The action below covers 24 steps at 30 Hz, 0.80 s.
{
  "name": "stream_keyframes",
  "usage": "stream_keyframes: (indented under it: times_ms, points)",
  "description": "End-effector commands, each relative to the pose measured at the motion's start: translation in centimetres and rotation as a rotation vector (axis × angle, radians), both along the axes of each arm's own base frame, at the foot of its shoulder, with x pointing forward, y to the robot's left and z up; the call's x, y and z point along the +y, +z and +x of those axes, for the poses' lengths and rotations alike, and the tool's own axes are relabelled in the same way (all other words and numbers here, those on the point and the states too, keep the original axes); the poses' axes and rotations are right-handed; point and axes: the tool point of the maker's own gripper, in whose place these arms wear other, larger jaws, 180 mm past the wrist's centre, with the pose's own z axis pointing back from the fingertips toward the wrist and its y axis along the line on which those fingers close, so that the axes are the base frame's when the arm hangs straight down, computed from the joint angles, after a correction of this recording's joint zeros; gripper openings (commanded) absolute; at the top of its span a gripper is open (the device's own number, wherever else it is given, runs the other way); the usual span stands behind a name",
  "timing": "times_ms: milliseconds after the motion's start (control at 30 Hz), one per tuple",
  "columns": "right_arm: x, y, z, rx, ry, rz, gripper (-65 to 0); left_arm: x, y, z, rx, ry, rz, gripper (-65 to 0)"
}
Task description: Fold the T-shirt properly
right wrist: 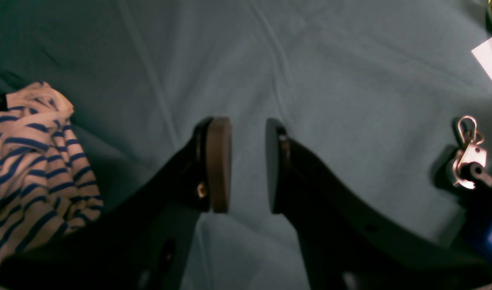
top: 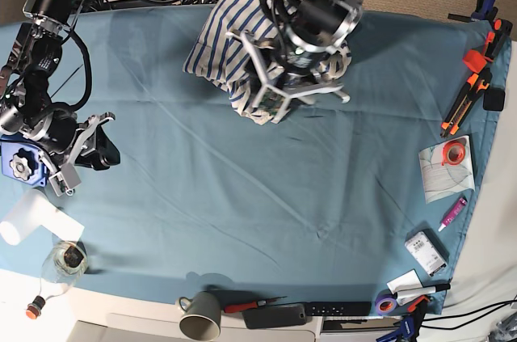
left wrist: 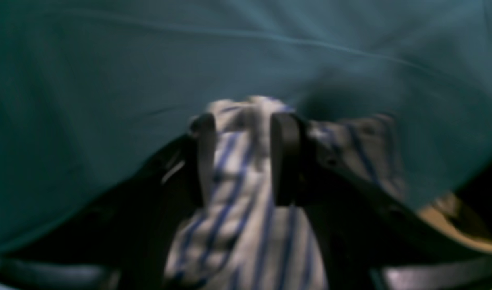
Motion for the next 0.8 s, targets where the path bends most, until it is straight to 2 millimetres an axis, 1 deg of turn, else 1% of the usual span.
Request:
stream_keyframes:
  times_ms: [0,133,233,333,433,533,667,767]
  points:
    - [-0.3,1.6,0.6,-0.049,0.004,-0.008,-49.7,0.8,1.2,0.4,-0.057,0.026,0.010,-42.4]
    - [-0.4,1.4,0.5,-0.032,-0.008,-0.009,-49.7,4.3,0.5,0.8,-0.095,0.101,0.156,-42.4]
    - [-0.6,1.1,0.3,-0.011,-0.019,-0.008,-49.7,7.0,-0.1,1.0,-0.098,0.164,0.210,-42.4]
    - [-0.6,0.3,-0.4,0.016,-0.025,-0.006,-49.7,10.2,-0.8,1.3,-0.076,0.240,0.250,-42.4]
    - [-0.6,-0.6,-1.1,0.044,-0.026,-0.006,-49.7,13.5,-1.6,1.3,-0.030,0.315,0.239,-42.4]
    - [-0.6,-1.3,-1.7,0.069,-0.026,-0.009,-49.7,16.1,-2.4,1.0,0.014,0.340,0.219,-42.4]
    - [-0.7,-1.9,-2.2,0.099,-0.034,-0.013,-49.7,18.9,-3.0,0.3,0.054,0.350,0.217,-42.4]
    - [-1.1,-2.4,-2.8,0.117,-0.047,-0.010,-49.7,20.4,-3.4,-0.5,0.085,0.365,0.201,-42.4]
